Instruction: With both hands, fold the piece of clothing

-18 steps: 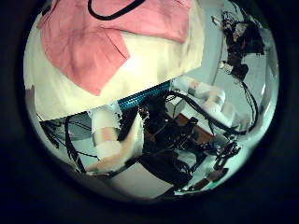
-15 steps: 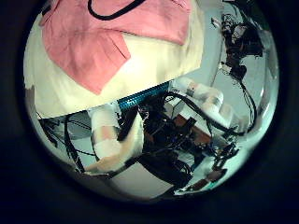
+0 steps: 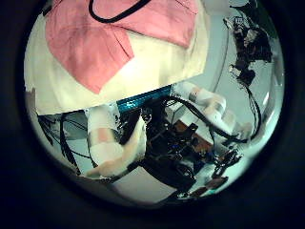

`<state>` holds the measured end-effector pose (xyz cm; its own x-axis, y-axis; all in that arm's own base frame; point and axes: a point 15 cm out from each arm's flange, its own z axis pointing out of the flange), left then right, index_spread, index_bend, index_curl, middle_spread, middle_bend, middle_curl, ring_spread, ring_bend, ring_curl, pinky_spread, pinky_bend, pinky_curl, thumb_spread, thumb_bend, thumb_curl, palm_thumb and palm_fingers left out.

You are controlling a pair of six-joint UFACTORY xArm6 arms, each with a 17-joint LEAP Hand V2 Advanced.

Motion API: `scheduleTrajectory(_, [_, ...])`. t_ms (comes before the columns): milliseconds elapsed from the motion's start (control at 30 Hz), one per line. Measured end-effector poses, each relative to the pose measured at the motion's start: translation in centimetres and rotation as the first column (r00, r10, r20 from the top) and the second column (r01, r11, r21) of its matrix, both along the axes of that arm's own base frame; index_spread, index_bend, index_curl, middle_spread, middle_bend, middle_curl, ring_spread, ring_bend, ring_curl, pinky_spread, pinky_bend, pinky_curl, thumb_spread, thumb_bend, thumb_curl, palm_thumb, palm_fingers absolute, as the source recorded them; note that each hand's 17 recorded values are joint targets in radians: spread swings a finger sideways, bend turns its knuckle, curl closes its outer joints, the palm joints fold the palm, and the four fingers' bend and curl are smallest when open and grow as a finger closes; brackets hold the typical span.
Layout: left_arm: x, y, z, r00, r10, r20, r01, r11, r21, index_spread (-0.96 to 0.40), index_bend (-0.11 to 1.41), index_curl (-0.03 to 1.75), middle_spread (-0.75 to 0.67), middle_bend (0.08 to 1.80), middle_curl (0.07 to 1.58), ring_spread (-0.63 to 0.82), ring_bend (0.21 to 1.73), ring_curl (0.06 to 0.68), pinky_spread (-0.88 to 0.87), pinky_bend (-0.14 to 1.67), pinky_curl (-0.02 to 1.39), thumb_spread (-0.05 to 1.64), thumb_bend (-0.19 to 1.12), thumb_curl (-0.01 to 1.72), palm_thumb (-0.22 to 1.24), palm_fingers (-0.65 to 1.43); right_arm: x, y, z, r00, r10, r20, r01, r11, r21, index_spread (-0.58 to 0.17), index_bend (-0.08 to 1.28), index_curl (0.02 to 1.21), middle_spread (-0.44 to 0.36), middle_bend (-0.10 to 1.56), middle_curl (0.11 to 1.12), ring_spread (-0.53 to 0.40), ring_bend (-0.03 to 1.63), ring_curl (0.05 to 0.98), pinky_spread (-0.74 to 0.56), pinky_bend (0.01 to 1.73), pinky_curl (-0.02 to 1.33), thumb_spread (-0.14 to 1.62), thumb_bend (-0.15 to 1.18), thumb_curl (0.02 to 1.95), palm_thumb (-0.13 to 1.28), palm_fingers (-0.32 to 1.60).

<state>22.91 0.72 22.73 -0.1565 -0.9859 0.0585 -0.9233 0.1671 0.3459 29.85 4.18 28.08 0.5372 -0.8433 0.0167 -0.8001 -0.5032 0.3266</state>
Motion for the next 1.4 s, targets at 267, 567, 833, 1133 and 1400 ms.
scheduleTrajectory(267, [-0.5, -0.9, -3.8, 0.992, -0.125, -0.017, 0.126, 0.990, 0.068, 0.10, 0.17, 0.34, 0.33, 0.17, 0.26, 0.51, 0.44, 0.232, 0.47, 0.27, 0.33, 1.06, -0.03, 0.30, 0.35, 0.00, 0.3, 0.3, -0.2, 1.000, -0.014, -0.006, 0.014, 1.000, 0.001, -0.363, 0.15, 0.26, -0.002, 0.22, 0.35, 0.146, 0.40, 0.249, 0.23, 0.39, 0.32, 1.13, -0.02, 0.27, 0.26, 0.17])
scheduleTrajectory(567, [-1.1, -0.7, -8.0, 0.971, -0.238, -0.002, 0.236, 0.960, 0.150, 0.11, 0.15, 0.31, 0.29, 0.18, 0.26, 0.49, 0.49, 0.247, 0.44, 0.30, 0.34, 0.98, -0.03, 0.29, 0.26, -0.01, 0.2, 1.1, -0.5, 1.000, -0.018, -0.015, 0.018, 1.000, 0.007, -0.358, 0.16, 0.26, 0.040, 0.23, 0.36, 0.135, 0.39, 0.245, 0.22, 0.39, 0.31, 1.11, -0.02, 0.27, 0.25, 0.19])
scheduleTrajectory(833, [-1.3, -0.2, -10.2, 0.964, -0.262, -0.033, 0.264, 0.948, 0.177, 0.13, 0.14, 0.29, 0.30, 0.19, 0.28, 0.47, 0.50, 0.246, 0.44, 0.31, 0.33, 0.93, -0.04, 0.29, 0.20, -0.02, 0.1, 1.9, -1.2, 0.999, -0.014, -0.039, 0.015, 1.000, 0.018, -0.343, 0.16, 0.26, 0.063, 0.23, 0.36, 0.134, 0.40, 0.248, 0.22, 0.39, 0.31, 1.10, -0.02, 0.27, 0.25, 0.19])
scheduleTrajectory(1133, [-0.8, 0.1, -11.2, 0.958, -0.280, -0.061, 0.287, 0.924, 0.254, 0.17, 0.17, 0.28, 0.27, 0.24, 0.31, 0.46, 0.48, 0.234, 0.43, 0.29, 0.32, 0.85, -0.03, 0.31, 0.18, 0.05, 0.0, 2.0, -1.5, 0.999, -0.018, -0.051, 0.019, 1.000, 0.018, -0.334, 0.16, 0.27, 0.078, 0.23, 0.35, 0.134, 0.40, 0.249, 0.22, 0.39, 0.30, 1.08, -0.02, 0.27, 0.26, 0.19])
scheduleTrajectory(1400, [0.2, 0.0, -10.8, 0.959, -0.278, -0.051, 0.280, 0.912, 0.300, 0.09, 0.21, 0.33, 0.03, 0.46, 0.39, 0.25, 0.46, 0.214, 0.25, 0.17, 0.28, 0.83, -0.02, 0.33, 0.24, 0.37, -0.3, 1.8, -1.7, 0.998, -0.022, -0.056, 0.023, 1.000, 0.016, -0.334, 0.16, 0.27, 0.090, 0.23, 0.35, 0.133, 0.39, 0.247, 0.22, 0.39, 0.30, 1.08, -0.02, 0.27, 0.26, 0.18])
